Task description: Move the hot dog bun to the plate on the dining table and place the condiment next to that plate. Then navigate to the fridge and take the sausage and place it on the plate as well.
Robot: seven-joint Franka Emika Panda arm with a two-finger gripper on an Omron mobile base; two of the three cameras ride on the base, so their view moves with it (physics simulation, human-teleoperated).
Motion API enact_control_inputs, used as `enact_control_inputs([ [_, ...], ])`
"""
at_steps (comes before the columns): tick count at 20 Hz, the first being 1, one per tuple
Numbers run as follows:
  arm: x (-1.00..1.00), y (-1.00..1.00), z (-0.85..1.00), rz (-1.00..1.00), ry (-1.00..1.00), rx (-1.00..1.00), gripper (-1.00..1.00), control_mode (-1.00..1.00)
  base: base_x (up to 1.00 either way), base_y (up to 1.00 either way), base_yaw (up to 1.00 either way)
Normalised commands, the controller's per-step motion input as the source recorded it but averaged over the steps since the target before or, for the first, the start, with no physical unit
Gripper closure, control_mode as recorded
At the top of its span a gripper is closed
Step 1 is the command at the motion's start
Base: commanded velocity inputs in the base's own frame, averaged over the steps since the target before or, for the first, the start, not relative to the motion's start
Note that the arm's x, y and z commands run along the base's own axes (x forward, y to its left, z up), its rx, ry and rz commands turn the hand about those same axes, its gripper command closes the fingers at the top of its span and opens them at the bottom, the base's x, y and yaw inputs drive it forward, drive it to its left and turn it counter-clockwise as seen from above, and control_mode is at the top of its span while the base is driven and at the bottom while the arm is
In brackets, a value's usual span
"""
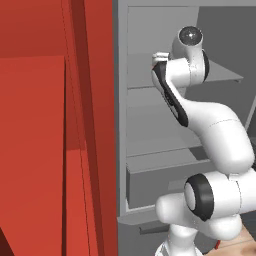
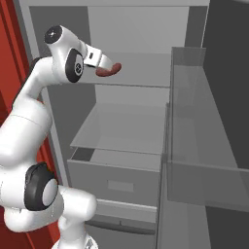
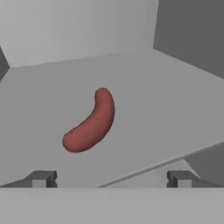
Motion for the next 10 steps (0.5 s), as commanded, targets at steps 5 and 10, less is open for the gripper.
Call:
enact_control_inputs([
  [5, 0.5, 0.0, -0.28, -0.1, 0.04, 0.06, -1.0, -1.0, 0.0, 0.0, 0.0],
  [10, 0.54, 0.0, -0.14, -0.09, 0.0, 0.08, -1.0, -1.0, 0.0, 0.0, 0.0],
])
